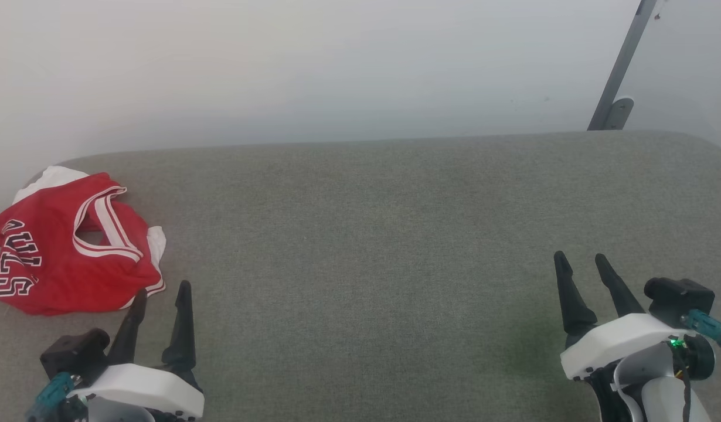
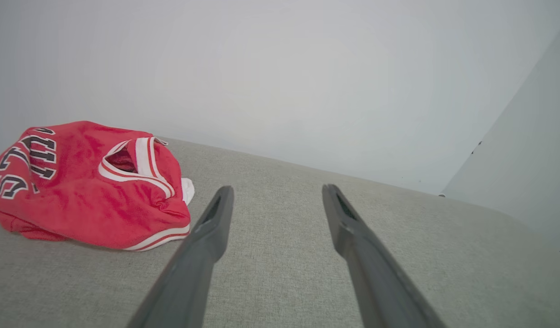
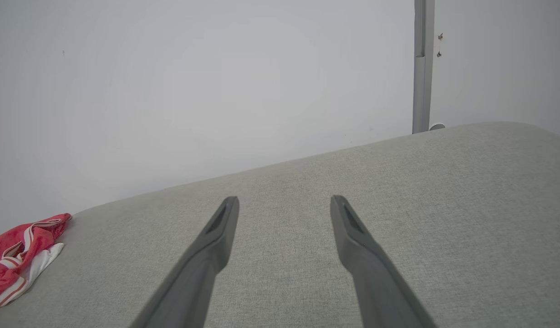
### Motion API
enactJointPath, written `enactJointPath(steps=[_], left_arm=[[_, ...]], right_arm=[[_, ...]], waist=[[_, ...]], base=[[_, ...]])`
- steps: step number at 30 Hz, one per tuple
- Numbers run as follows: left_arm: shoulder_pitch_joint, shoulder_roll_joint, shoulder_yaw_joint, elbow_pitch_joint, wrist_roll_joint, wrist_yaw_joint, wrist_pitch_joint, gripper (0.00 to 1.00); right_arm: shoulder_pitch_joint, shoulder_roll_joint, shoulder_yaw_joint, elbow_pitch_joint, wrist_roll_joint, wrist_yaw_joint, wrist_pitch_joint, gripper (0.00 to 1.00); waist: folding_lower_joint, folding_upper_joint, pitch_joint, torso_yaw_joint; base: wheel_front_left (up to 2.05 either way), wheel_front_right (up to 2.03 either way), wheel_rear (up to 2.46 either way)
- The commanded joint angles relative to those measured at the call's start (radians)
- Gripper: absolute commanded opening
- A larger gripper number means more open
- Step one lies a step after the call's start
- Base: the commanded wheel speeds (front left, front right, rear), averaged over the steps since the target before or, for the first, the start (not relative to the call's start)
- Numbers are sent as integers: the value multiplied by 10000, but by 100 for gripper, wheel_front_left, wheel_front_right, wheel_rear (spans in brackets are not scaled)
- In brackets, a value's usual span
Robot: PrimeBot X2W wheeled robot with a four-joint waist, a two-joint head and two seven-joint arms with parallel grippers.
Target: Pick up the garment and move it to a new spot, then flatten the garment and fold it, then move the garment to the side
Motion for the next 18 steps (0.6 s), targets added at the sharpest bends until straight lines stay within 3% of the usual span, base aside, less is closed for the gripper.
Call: enactJointPath(steps=[1,18], left_arm=[[70,57,36,-118,317,-43,-122,100],[328,116,153,-296,1782,-125,-476,100]], right_arm=[[-173,-55,9,-130,-268,0,-102,100],[-199,-71,66,-182,-1701,0,-350,100]], waist=[[0,0,-6,-2],[0,0,-73,-66]], base=[[0,0,0],[0,0,0]])
